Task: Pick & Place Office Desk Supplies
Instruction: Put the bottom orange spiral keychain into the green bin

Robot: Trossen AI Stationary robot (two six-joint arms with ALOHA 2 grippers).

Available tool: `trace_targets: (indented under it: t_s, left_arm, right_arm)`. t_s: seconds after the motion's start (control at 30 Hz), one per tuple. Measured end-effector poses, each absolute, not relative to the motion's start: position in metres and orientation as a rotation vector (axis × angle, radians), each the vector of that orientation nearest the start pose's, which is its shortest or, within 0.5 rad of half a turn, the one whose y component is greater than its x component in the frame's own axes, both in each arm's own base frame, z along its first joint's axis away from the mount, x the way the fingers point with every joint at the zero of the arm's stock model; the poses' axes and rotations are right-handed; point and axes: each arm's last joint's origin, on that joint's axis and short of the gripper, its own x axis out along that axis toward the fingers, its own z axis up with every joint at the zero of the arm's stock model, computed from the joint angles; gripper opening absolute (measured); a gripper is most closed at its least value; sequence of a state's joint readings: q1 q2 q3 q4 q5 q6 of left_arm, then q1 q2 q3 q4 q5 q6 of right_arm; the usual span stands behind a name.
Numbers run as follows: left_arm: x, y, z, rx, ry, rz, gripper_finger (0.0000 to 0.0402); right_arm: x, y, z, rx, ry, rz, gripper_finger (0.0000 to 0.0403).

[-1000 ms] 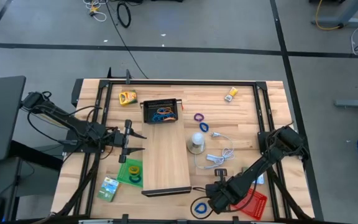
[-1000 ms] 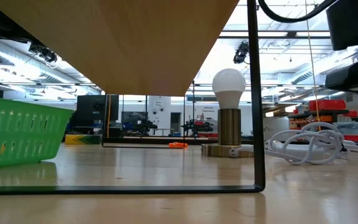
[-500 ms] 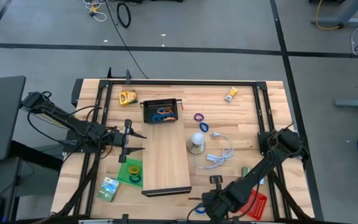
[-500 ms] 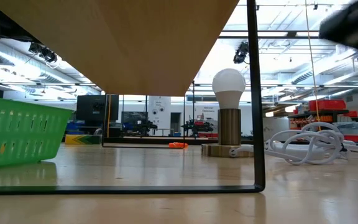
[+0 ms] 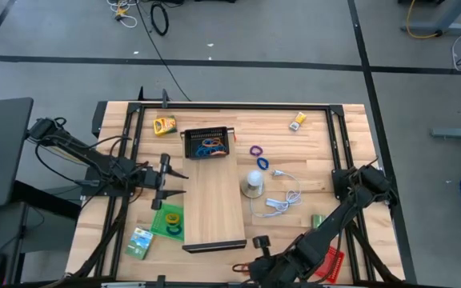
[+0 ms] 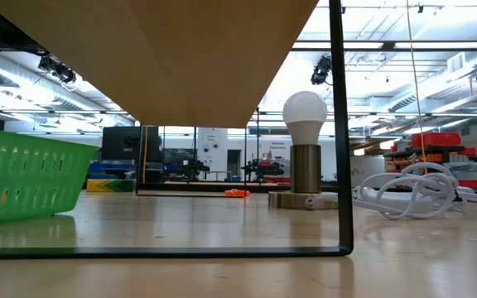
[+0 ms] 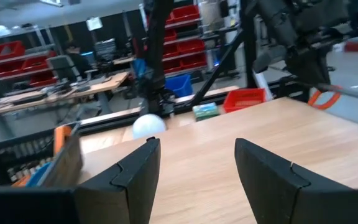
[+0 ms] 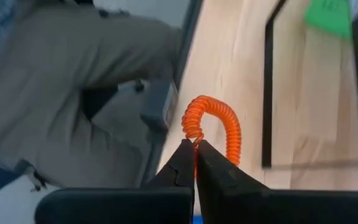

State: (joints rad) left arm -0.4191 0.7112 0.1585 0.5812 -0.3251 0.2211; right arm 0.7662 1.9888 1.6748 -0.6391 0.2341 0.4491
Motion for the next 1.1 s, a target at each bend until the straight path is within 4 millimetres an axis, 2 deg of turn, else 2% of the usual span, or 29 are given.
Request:
trace_targets:
  t_s: [0.17,0.33,0.57,0.77,0.9,1.1]
  left_arm:
    - [0.145,-0.056,0.203,0.201,-0.066,-0.136,0.0213]
    - [0.145,-0.057,0.206,0.192,-0.093,-0.166,0.0213]
    - [0.144,-0.060,0.211,0.180,-0.159,-0.287,0.0213]
    - [0.143,-0.062,0.212,0.192,-0.179,-0.332,0.0213]
    - [0.143,-0.062,0.212,0.198,-0.179,-0.332,0.0213]
    - [0.143,-0.062,0.214,0.199,-0.199,-0.354,0.0213]
  right_arm:
    - [0.327,0.301,0.270,-0.074,0.796,0.345,0.0000]
    - [0.342,0.293,0.281,-0.248,0.649,0.327,0.0000]
    - [0.385,0.250,0.284,-0.427,0.503,0.376,0.0000]
    - [0.422,0.201,0.295,-0.523,0.345,0.357,0.0000]
    - [0.437,0.173,0.303,-0.532,0.258,0.357,0.0000]
    - [0.450,0.139,0.303,-0.518,0.263,0.337,0.0000]
